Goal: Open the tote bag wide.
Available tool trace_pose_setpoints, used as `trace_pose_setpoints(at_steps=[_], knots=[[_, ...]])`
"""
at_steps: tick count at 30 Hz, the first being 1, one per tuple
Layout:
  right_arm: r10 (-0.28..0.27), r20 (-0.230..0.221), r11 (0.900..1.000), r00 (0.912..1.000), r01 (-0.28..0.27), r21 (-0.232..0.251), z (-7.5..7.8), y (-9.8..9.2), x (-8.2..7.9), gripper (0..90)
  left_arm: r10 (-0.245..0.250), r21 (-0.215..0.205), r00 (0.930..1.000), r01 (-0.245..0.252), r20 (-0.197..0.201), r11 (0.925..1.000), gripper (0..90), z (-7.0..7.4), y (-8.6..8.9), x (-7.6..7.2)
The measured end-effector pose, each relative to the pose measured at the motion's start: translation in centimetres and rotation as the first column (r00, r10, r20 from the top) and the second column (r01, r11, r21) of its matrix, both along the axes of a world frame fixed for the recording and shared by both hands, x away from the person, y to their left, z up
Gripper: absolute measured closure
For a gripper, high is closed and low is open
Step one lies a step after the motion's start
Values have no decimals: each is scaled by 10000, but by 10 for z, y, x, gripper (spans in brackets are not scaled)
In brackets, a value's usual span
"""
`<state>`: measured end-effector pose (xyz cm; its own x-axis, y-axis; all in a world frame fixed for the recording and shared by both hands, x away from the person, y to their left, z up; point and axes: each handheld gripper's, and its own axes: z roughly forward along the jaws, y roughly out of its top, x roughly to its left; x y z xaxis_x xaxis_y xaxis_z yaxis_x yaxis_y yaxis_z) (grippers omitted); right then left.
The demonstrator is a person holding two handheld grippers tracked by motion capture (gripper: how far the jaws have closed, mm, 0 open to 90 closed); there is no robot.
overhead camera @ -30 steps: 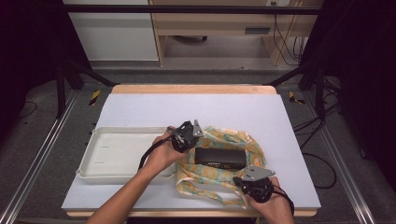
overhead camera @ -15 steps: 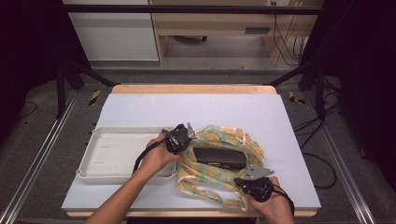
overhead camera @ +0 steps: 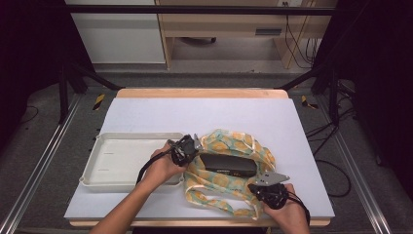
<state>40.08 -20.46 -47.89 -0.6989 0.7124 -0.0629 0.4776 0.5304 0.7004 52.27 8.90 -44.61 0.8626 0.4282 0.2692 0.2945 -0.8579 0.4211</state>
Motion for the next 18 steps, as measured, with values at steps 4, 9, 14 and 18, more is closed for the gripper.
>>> trace_pose_setpoints(at_steps=[4,9,14,18], knots=[[-142,40,9999,9999,142,2,2,-3,1,900,8,-76,10000,-8,12,10000,900,1,3,-3],[-42,518,9970,9986,2,772,20,7,1,900,-4,-185,10000,3,-34,9998,900,2,5,-4],[243,818,9908,9964,-349,1310,34,35,1,900,21,-323,10000,-21,-5,9995,900,5,8,-7],[285,930,9879,9953,-423,1491,35,55,4,900,10,-353,10000,-8,65,9994,900,6,10,-9]])
